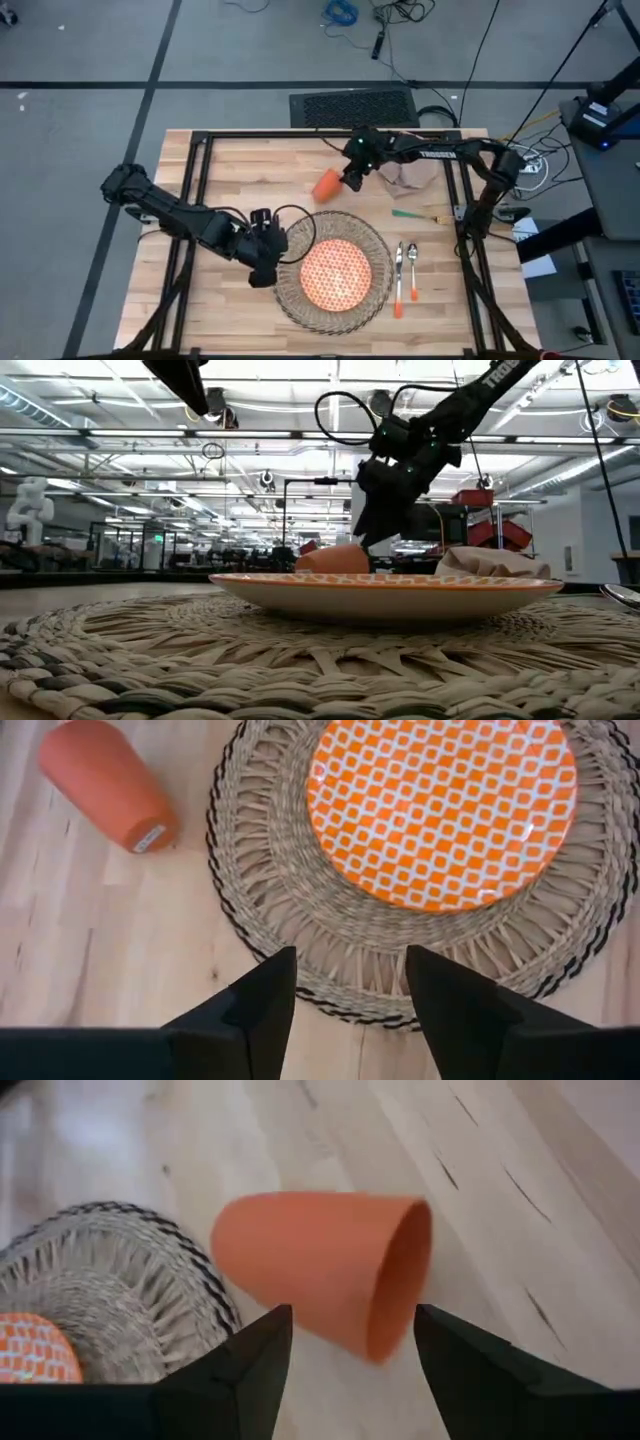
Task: Set table place
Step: Move the orange cup to the top center of the table
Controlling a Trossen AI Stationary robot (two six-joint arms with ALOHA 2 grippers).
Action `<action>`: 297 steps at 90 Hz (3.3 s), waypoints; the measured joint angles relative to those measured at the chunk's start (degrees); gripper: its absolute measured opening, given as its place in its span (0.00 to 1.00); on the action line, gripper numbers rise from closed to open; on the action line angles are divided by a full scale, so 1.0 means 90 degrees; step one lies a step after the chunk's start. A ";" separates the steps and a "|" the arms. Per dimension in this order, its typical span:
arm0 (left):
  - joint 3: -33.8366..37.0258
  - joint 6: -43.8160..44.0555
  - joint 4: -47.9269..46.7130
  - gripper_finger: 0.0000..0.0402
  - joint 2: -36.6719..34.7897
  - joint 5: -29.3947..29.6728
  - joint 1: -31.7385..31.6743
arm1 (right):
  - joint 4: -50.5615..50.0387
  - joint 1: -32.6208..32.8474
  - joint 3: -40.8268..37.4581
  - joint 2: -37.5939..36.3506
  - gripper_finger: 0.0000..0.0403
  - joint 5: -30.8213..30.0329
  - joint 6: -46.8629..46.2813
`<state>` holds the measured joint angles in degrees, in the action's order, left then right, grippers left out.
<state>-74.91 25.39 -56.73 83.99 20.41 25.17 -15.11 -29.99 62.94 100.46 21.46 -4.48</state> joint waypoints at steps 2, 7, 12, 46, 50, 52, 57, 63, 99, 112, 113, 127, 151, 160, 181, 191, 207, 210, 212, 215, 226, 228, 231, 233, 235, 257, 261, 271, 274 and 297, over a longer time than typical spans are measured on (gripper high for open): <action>0.0000 0.0000 -0.0001 0.44 0.0000 0.0019 0.0000 | 0.0026 -0.0006 0.0000 0.0038 0.50 0.0015 0.0003; 0.0000 0.0000 0.0000 0.44 0.0000 0.0073 0.0000 | 0.0084 -0.0013 0.0000 0.0113 0.50 0.0085 0.0026; 0.0000 -0.0006 0.0000 0.44 0.0000 0.0101 0.0000 | 0.0145 -0.0011 0.0000 0.0186 0.50 0.0177 0.0062; 0.0071 -0.0024 -0.0002 0.44 0.0000 0.0196 0.0000 | 0.0662 0.0123 -0.0002 0.0356 0.43 0.0306 -0.0023; 0.0118 -0.0024 0.0005 0.44 0.0000 0.0210 0.0000 | 0.0708 0.0165 0.0005 0.0344 0.39 0.0319 -0.0085; 0.0150 -0.0026 0.0007 0.44 0.0000 0.0216 0.0000 | 0.0692 0.0187 0.0018 0.0343 0.37 0.0325 -0.0126; 0.0243 -0.0027 0.0006 0.44 0.0000 0.0219 0.0000 | 0.0664 0.0262 0.0022 0.0343 0.31 0.0325 -0.0185; 0.0382 -0.0025 0.0008 0.44 0.0000 0.0234 -0.0002 | 0.0660 0.0365 0.0022 0.0343 0.23 0.0286 -0.0186; 0.0695 0.0131 0.0013 0.44 0.0002 0.0252 0.0008 | 0.0362 0.0803 0.0024 0.0276 0.00 -0.0673 -0.0035; 0.0695 0.0119 0.0015 0.44 0.0002 0.0255 0.0010 | -0.0629 0.0915 0.0032 -0.0038 0.00 -0.1199 0.0221; 0.0695 0.0119 0.0015 0.44 0.0002 0.0255 0.0010 | -0.0726 0.0929 0.0032 -0.0071 0.00 -0.1273 0.0238; 0.0695 0.0000 0.0028 0.44 0.0002 0.0293 0.0010 | -0.1996 0.1107 0.0032 -0.0621 0.00 -0.2086 0.0368; 0.0695 -0.0032 0.0104 0.44 0.0002 0.0435 0.0010 | -0.3656 0.1705 0.0032 -0.1315 0.00 -0.2753 0.0152; 0.0695 -0.0036 0.0147 0.44 0.0002 0.0442 0.0010 | -0.4351 0.1961 0.0030 -0.1329 0.00 -0.2965 0.0039; 0.0695 -0.0202 0.0505 0.44 0.0002 0.0449 0.0005 | -0.5425 0.2405 0.0060 -0.1327 0.00 -0.3597 -0.0258; 0.0695 -0.0253 0.0603 0.44 0.0002 0.0449 -0.0035 | -0.5396 0.2589 0.0197 -0.1327 0.00 -0.3963 -0.0257; 0.0695 -0.0239 0.0583 0.44 0.0002 0.0449 -0.0075 | -0.5005 0.2668 0.0539 -0.1279 0.00 -0.4574 0.0444; 0.0695 -0.0238 0.0583 0.44 0.0002 0.0449 -0.0074 | -0.4846 0.2658 0.0597 -0.1257 0.00 -0.4682 0.0702; 0.0695 -0.0238 0.0579 0.44 0.0002 0.0450 -0.0065 | -0.4744 0.2644 0.0636 -0.1234 0.00 -0.4736 0.0870; 0.0695 -0.0218 0.0549 0.44 -0.0010 0.0478 -0.0038 | -0.4599 0.2624 0.0690 -0.1178 0.00 -0.4798 0.1143; 0.0561 0.0216 -0.0291 0.44 -0.0251 0.1258 0.0224 | -0.4071 0.2495 0.0918 -0.0818 0.00 -0.4965 0.1881; 0.0493 0.0364 -0.0523 0.44 -0.0307 0.1451 0.0281 | -0.3976 0.2449 0.0983 -0.0728 0.00 -0.4970 0.1980; 0.0383 0.0599 -0.0867 0.44 -0.0400 0.1730 0.0379 | -0.3885 0.2378 0.1085 -0.0585 0.00 -0.4989 0.2104; 0.0314 0.0770 -0.1078 0.44 -0.0468 0.1897 0.0455 | -0.3833 0.2330 0.1158 -0.0484 0.00 -0.4995 0.2189; 0.0250 0.0950 -0.1278 0.44 -0.0541 0.2052 0.0530 | -0.3789 0.2288 0.1240 -0.0375 0.00 -0.4996 0.2274; 0.0090 0.2321 -0.1967 0.44 -0.1472 0.2365 0.1320 | -0.3482 0.2010 0.2567 0.1054 0.00 -0.4673 0.3286; 0.0090 0.2579 -0.2104 0.44 -0.1574 0.2305 0.1443 | -0.3524 0.1991 0.2882 0.1329 0.00 -0.4662 0.3467; 0.0090 0.3182 -0.2504 0.44 -0.1698 0.2167 0.1750 | -0.4201 0.1953 0.3866 0.1972 0.00 -0.4685 0.3969; 0.0090 0.3325 -0.2626 0.44 -0.1700 0.2128 0.1836 | -0.4526 0.1935 0.4181 0.2142 0.00 -0.4738 0.4118; 0.0349 0.3788 -0.2783 0.44 -0.1671 0.2001 0.2266 | -0.6395 0.1796 0.6161 0.3073 0.00 -0.5929 0.4997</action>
<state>-71.77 59.48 -81.78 68.95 38.41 45.56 -72.67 -13.82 118.39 128.12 -31.90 40.49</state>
